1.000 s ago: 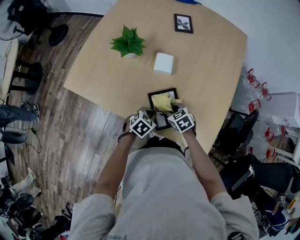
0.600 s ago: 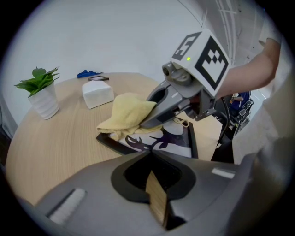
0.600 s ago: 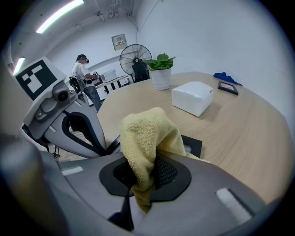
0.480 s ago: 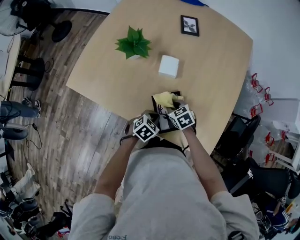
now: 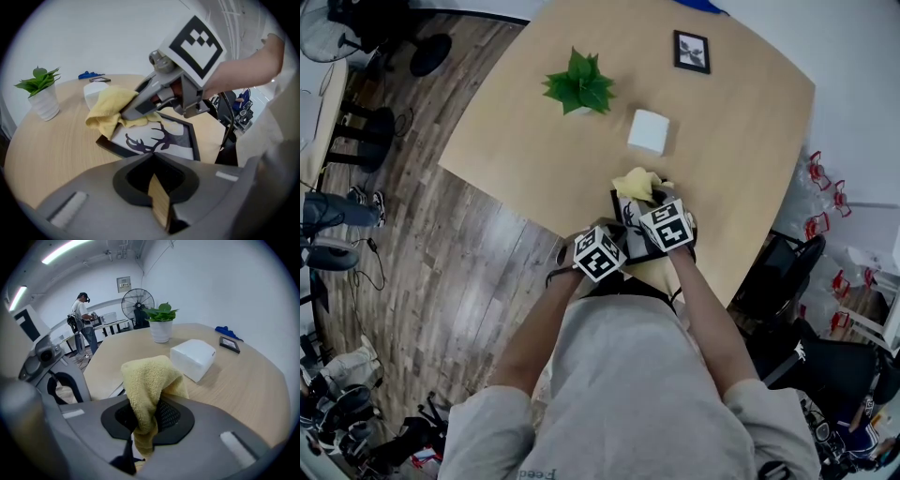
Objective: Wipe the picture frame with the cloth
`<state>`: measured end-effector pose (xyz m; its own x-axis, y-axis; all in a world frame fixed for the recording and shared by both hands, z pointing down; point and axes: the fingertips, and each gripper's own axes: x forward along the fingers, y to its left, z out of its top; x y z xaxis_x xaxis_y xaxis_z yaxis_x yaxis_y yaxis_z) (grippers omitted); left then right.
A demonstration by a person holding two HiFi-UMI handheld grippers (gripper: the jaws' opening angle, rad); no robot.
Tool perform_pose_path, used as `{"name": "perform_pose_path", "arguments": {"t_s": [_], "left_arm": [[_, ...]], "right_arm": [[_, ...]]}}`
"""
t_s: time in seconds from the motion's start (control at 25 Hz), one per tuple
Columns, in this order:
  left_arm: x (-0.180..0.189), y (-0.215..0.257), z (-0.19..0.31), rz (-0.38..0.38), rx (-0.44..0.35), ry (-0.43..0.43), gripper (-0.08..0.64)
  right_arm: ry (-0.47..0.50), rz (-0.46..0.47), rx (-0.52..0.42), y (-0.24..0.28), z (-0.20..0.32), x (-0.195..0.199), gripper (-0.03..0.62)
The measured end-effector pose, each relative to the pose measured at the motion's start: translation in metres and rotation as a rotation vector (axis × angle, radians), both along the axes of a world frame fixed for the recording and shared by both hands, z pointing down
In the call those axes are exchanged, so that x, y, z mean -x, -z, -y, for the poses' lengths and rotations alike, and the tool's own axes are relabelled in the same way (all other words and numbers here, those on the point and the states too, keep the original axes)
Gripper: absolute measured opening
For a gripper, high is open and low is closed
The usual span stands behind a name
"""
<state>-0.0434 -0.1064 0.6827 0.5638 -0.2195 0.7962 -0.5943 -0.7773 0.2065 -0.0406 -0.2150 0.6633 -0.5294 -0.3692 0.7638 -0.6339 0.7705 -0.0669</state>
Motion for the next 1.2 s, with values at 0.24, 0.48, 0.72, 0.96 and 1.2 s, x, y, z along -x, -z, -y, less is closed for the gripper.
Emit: {"name": "perform_pose_path", "arguments": {"t_s": [0.24, 0.48, 0.72, 0.96, 1.2], "left_arm": [[-0.001, 0.000, 0.001, -0.012, -0.001, 0.016, 0.052], [0.001, 0.001, 0.001, -0.028, -0.008, 0.032, 0.052], [0.000, 0.001, 0.002, -0.038, -0.007, 0.047, 0.052], [0.002, 0.003, 0.001, -0.044, -0.011, 0.052, 0.052], [0.002, 0.003, 0.001, -0.045, -0.013, 0.054, 0.052]], "right_arm": [[0.014, -0.016, 0.042, -0.007, 0.016, 0.013, 0.049], [0.019, 0.000, 0.045, -0.007, 0.012, 0.024, 0.049], [0.141, 0.019, 0.073, -0.008, -0.010, 0.057, 0.049], [0.222, 0.013, 0.086, -0.007, -0.027, 0.067, 0.049], [0.252, 0.013, 0.108, -0.008, -0.042, 0.059, 0.049]]}}
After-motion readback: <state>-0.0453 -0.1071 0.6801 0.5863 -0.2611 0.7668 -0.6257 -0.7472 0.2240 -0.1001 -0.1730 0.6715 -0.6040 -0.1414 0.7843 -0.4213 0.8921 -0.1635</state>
